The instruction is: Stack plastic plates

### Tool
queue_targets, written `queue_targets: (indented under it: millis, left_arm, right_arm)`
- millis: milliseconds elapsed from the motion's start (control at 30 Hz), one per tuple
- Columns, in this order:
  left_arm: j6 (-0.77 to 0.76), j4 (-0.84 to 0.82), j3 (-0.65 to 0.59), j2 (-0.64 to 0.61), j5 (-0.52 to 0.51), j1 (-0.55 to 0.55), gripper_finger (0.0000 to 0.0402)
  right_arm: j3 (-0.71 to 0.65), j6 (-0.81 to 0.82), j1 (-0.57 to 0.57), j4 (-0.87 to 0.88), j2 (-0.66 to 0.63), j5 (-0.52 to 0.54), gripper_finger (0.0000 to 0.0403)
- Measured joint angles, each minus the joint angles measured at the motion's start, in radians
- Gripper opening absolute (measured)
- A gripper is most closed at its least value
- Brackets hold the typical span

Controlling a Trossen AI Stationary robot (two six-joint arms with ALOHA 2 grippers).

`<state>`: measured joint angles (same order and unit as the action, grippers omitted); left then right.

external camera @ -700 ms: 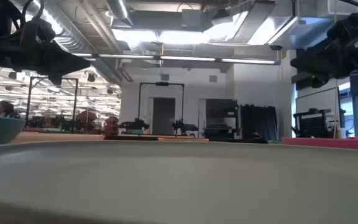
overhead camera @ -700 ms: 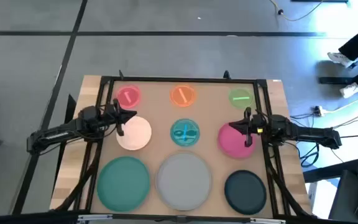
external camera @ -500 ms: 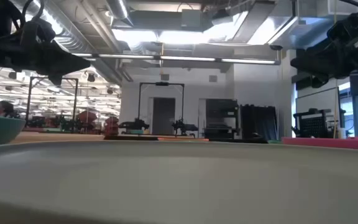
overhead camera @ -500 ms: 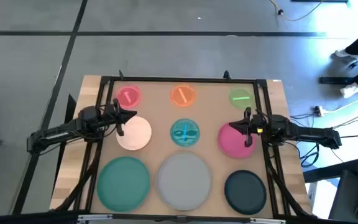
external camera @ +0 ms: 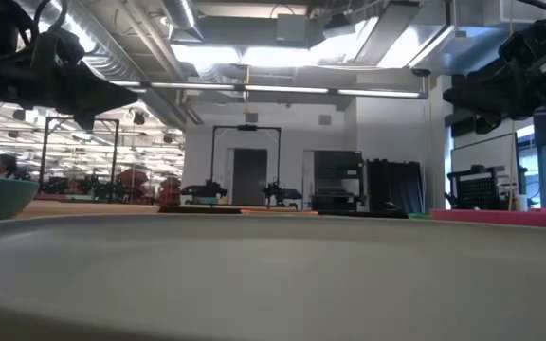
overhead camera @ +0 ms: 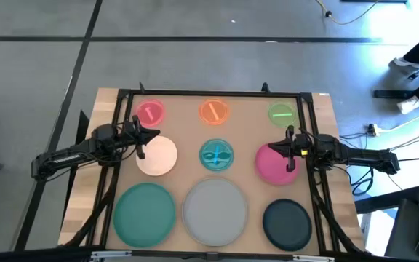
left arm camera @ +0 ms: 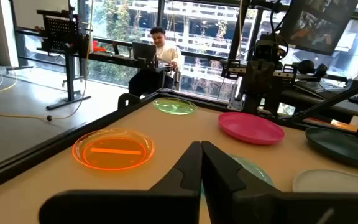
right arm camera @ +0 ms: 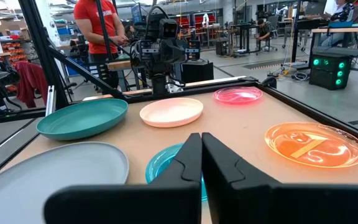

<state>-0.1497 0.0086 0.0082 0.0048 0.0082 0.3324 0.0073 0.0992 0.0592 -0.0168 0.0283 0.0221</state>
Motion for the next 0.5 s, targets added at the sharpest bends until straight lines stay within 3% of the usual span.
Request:
queue_targets:
  millis: [333,500]
  left_arm:
    - [0.000,0.011,-0.002,0.000,-0.029,0.000,0.0002]
    - [-0.169,0.066,-0.002,0.001,-0.053,0.000,0.0002]
  right_arm:
    - [0.000,0.000,0.000,0.000,0.000,0.000,0.0001]
    - [0.000,-0.005,0.000,-0.001,0.000,0.001,0.0001]
